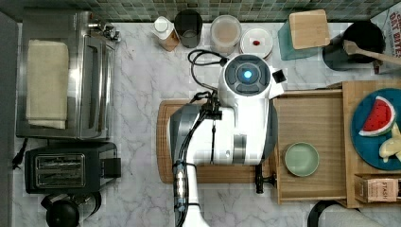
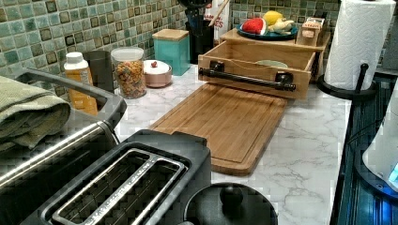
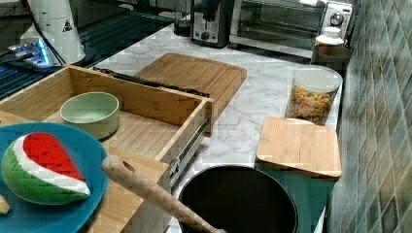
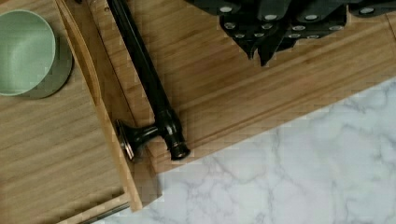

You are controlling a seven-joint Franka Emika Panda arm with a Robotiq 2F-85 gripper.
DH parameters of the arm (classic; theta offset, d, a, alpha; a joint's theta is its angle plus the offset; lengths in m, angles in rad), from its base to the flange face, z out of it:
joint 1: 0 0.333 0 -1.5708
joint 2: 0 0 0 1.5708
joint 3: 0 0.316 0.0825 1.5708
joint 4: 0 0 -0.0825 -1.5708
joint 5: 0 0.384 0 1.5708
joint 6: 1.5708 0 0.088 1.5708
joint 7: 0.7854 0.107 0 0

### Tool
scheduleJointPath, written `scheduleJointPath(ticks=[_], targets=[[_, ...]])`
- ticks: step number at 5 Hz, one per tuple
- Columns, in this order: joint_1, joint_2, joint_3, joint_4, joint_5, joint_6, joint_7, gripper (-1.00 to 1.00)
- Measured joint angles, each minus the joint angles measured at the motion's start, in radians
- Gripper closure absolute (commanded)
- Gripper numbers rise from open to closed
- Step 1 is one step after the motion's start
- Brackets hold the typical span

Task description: Close the drawer.

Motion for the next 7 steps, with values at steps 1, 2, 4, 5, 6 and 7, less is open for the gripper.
scheduleJointPath(ticks=[1, 2, 4, 5, 6, 7], targets=[[0.002, -0.027, 0.009, -0.076, 0.0, 0.063, -0.001, 1.0], [0.004, -0.034, 0.021, -0.137, -0.023, 0.098, -0.076, 1.0], [0.002, -0.058, 0.072, -0.299, -0.026, 0.266, -0.255, 1.0], [0.015, -0.08, 0.086, -0.375, -0.094, 0.399, -0.318, 1.0], [0.023, -0.104, 0.089, -0.426, -0.157, 0.391, -0.319, 1.0], [0.02, -0.093, 0.089, -0.453, -0.161, 0.421, -0.319, 1.0]])
